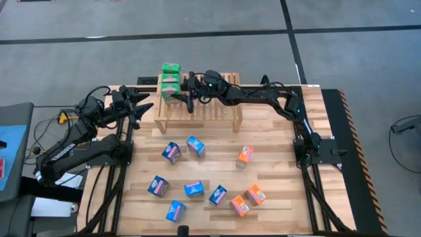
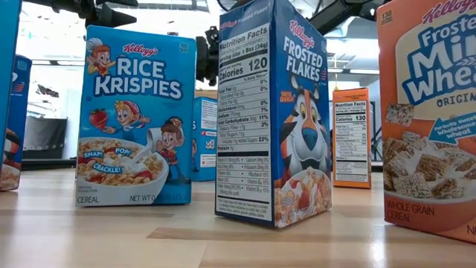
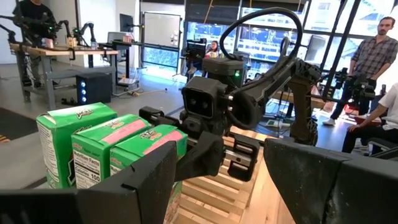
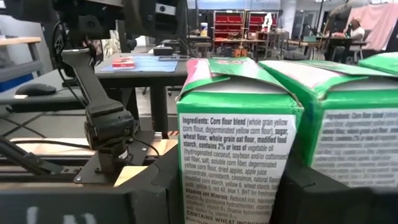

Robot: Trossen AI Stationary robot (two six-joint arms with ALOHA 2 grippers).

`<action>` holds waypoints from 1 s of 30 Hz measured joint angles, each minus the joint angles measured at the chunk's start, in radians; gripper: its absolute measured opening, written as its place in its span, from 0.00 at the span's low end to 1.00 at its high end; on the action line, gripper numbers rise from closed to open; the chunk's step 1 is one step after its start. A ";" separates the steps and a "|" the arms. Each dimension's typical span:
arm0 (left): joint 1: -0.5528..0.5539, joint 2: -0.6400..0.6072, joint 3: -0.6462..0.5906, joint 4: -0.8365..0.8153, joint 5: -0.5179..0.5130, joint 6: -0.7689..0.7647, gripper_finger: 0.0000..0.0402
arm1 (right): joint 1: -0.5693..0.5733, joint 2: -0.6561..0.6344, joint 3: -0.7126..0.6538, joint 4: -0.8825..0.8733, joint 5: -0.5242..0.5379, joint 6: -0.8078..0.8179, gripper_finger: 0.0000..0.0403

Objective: Stack cereal on shelf
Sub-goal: Put the green cereal box on the shelf aligned with other green cereal boxes

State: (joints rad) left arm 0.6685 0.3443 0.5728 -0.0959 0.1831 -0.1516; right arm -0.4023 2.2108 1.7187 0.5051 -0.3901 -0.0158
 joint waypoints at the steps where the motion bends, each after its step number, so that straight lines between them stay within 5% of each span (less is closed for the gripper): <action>1: 0.000 0.000 0.000 0.000 0.000 0.000 0.58 | 0.000 0.000 0.000 -0.002 0.000 0.006 0.46; 10: 0.000 0.000 0.000 0.000 0.000 -0.003 0.58 | 0.000 0.001 -0.003 -0.017 0.001 0.009 0.61; 21: 0.000 0.000 0.000 0.000 0.001 -0.010 0.58 | 0.000 -0.066 -0.003 -0.147 -0.001 -0.016 0.62; 30: 0.000 0.000 0.000 0.006 0.001 -0.025 0.58 | -0.015 -0.133 -0.002 -0.437 0.002 -0.045 0.62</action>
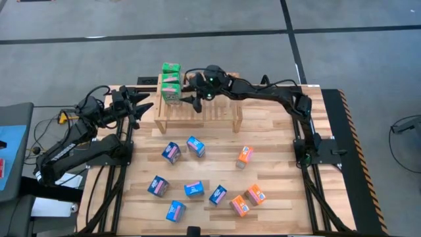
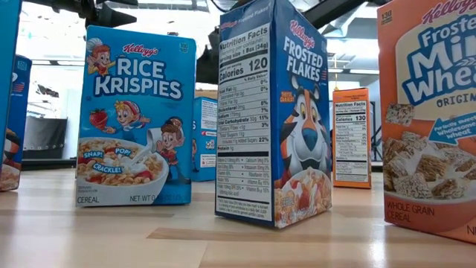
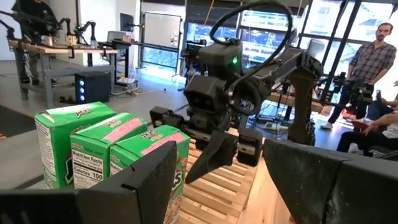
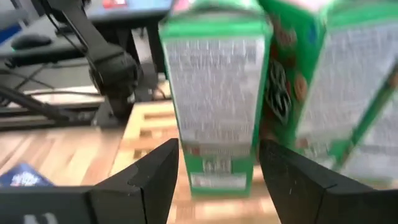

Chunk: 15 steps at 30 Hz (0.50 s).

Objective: Stack cereal on shelf
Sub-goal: Put the green cereal box on the shelf aligned with other green cereal boxes, then put the top orange cereal box on the shelf

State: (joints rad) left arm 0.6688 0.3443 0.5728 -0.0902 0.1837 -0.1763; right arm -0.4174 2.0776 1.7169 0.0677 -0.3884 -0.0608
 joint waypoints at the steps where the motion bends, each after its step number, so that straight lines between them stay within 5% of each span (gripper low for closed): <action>1: 0.000 0.000 0.000 0.000 0.000 0.000 0.58 | -0.004 -0.013 -0.001 -0.034 0.004 0.000 0.62; 15: -0.001 0.002 0.000 -0.004 0.191 -0.141 0.58 | 0.078 -0.416 0.001 -0.935 0.194 -0.043 0.62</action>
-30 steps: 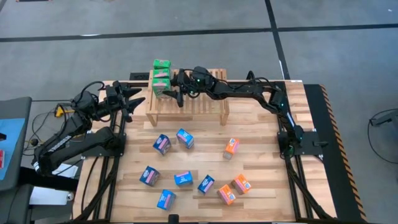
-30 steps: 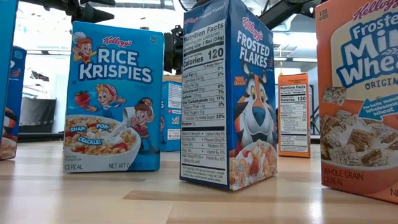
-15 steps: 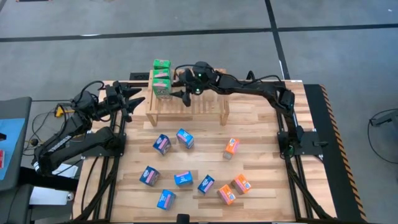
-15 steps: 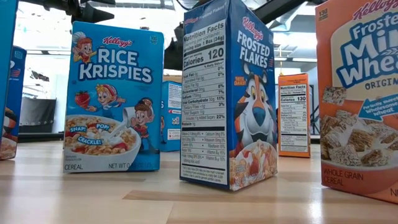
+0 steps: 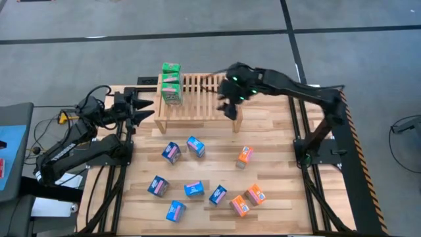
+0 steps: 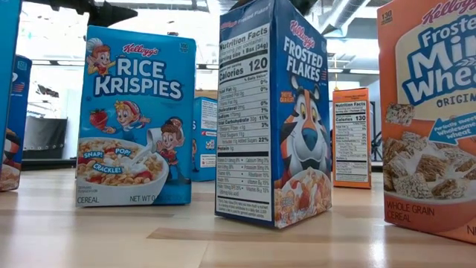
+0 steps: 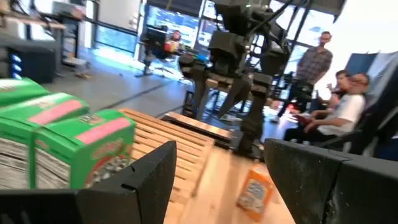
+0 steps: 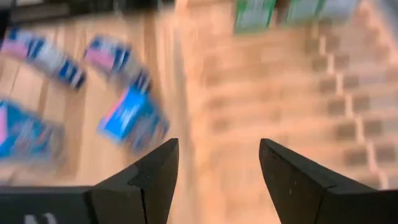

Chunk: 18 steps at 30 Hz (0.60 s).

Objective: Stack cereal on shelf
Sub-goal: Put the top orange cereal box on the shelf

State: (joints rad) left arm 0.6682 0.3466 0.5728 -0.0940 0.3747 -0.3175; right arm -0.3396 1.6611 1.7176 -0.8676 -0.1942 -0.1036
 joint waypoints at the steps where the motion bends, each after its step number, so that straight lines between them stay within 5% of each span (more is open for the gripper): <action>1: 0.000 0.000 0.000 0.000 0.014 -0.014 0.58 | 0.018 -0.023 0.000 -0.074 0.017 0.021 0.62; 10: 0.000 0.011 0.000 -0.001 0.020 -0.024 0.58 | 0.279 -0.211 -0.175 -0.323 0.106 0.176 0.62; 18: 0.000 0.091 0.000 -0.007 0.047 -0.049 0.58 | 0.491 -0.139 -0.257 -0.355 0.099 0.045 0.62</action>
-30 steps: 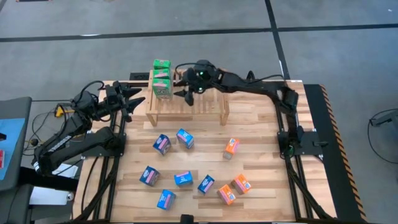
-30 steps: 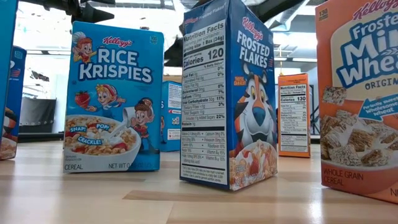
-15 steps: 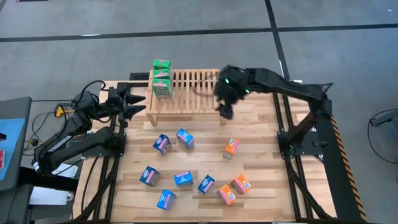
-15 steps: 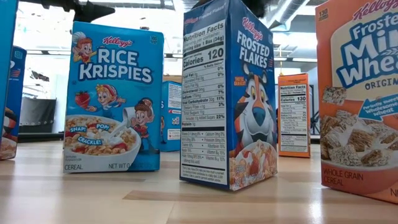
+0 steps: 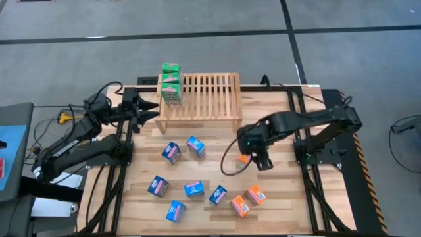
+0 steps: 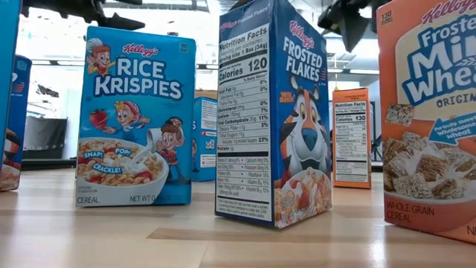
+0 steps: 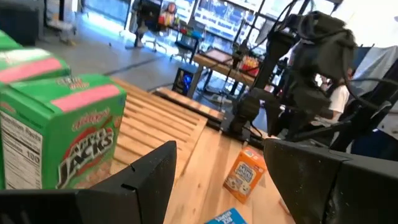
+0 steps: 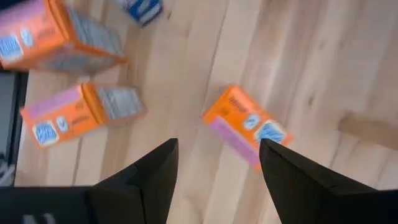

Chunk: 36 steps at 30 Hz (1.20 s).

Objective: Stack cereal on shelf
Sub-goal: Put the top orange cereal box on the shelf

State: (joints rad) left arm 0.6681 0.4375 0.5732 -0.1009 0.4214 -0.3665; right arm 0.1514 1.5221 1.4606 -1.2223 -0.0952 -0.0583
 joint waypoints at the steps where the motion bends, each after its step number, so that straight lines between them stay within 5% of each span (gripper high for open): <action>1: 0.000 0.009 0.000 0.001 0.004 -0.003 0.58 | 0.010 0.016 0.001 -0.009 -0.005 -0.001 0.63; 9: 0.000 0.027 0.000 0.002 -0.018 -0.002 0.58 | 0.016 0.102 0.000 -0.070 0.002 -0.017 0.71; 14: 0.000 0.028 0.000 0.002 -0.057 -0.001 0.58 | 0.007 0.113 0.001 -0.036 0.090 -0.164 0.73; 36: 0.000 0.054 0.000 -0.015 -0.123 -0.003 0.58 | -0.087 0.134 -0.101 0.097 0.063 -0.428 0.73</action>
State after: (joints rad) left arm 0.6678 0.4911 0.5732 -0.1162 0.2985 -0.3691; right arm 0.0644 1.6562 1.3594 -1.1248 -0.0319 -0.4865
